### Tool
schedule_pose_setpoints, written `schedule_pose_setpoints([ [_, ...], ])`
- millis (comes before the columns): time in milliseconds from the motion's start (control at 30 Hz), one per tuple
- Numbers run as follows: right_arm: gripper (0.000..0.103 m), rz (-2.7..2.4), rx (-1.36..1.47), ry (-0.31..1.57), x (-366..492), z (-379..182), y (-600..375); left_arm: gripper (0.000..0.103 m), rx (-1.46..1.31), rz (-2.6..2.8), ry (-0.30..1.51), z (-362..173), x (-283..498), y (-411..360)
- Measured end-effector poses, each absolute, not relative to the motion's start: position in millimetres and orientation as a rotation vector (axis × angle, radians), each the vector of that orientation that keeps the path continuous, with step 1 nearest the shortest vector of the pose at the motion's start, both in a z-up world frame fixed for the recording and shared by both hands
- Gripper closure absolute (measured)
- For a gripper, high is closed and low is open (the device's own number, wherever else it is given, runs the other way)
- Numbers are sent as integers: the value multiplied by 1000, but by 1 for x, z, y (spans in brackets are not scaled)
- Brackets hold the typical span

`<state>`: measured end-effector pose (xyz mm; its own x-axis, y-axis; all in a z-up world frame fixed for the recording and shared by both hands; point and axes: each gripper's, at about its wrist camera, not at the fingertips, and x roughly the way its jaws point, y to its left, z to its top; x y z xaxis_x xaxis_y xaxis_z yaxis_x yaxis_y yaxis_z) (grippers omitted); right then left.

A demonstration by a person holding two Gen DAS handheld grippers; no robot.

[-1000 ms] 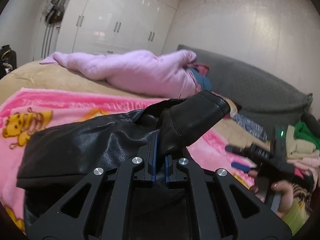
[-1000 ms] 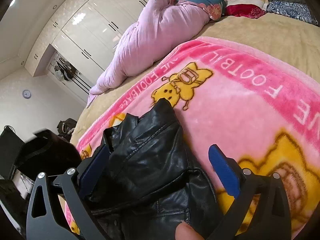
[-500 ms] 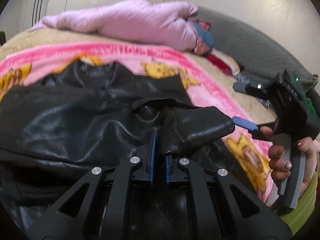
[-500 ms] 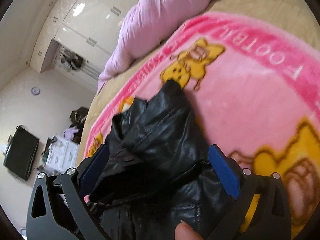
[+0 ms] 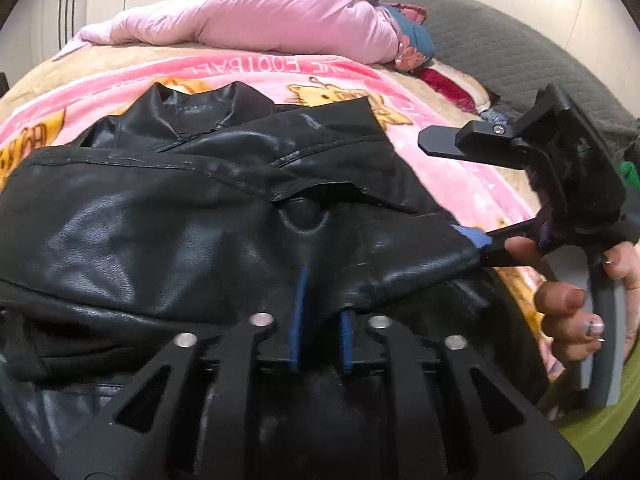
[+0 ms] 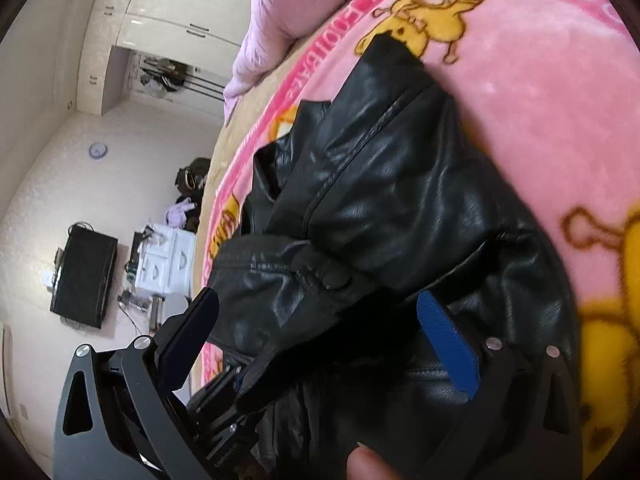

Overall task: Fold large clothes
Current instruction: 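Fold the held sleeve across the jacket body with the left tool while the right tool holds the jacket, then lay the sleeve on the jacket and open the left tool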

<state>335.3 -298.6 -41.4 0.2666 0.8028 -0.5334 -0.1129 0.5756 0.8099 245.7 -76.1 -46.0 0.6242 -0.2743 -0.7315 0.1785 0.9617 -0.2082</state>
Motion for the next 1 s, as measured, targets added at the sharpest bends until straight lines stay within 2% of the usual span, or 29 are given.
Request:
schedule_pose_setpoints([
  [33, 4, 709, 725, 1146, 334, -41, -295, 75, -107, -247, 856, -46, 245, -77],
  [100, 5, 717, 712, 1156, 332, -41, -289, 73, -97, -244, 853, -46, 243, -76],
  [133, 9, 720, 707, 1161, 331, -41, -286, 73, -100, -246, 853, -45, 243, -76],
  [167, 24, 729, 702, 1167, 331, -41, -283, 71, -98, -245, 852, -44, 242, -76],
  [200, 30, 746, 700, 1181, 331, -43, -277, 68, -95, -241, 853, -44, 242, -75],
  [267, 50, 757, 686, 1191, 329, -44, -272, 59, -81, -231, 856, -43, 238, -75],
  [300, 59, 758, 661, 1183, 327, -43, -268, 59, -77, -231, 856, -43, 237, -75],
  [333, 77, 757, 645, 1172, 326, -42, -266, 58, -74, -232, 857, -43, 236, -75],
  [400, 82, 755, 619, 1130, 323, -38, -264, 47, -66, -227, 865, -42, 231, -74],
  [433, 88, 747, 601, 1093, 321, -33, -264, 36, -68, -232, 864, -41, 229, -73],
  [467, 92, 739, 582, 1053, 318, -26, -264, 29, -68, -244, 854, -38, 222, -71],
  [533, 96, 720, 550, 979, 315, -16, -263, 15, -76, -254, 845, -35, 214, -68],
  [733, 98, 721, 415, 768, 307, 26, -261, 15, -173, -245, 752, -4, 185, -22],
  [867, 98, 757, 266, 622, 304, 60, -250, 16, -252, -96, 685, 27, 189, 42],
  [900, 98, 764, 255, 595, 304, 63, -251, 19, -272, -64, 671, 33, 193, 58],
  [967, 98, 787, 257, 578, 309, 67, -249, 39, -304, 3, 651, 39, 206, 86],
  [1000, 98, 786, 247, 580, 311, 67, -248, 43, -329, 29, 654, 39, 215, 99],
])
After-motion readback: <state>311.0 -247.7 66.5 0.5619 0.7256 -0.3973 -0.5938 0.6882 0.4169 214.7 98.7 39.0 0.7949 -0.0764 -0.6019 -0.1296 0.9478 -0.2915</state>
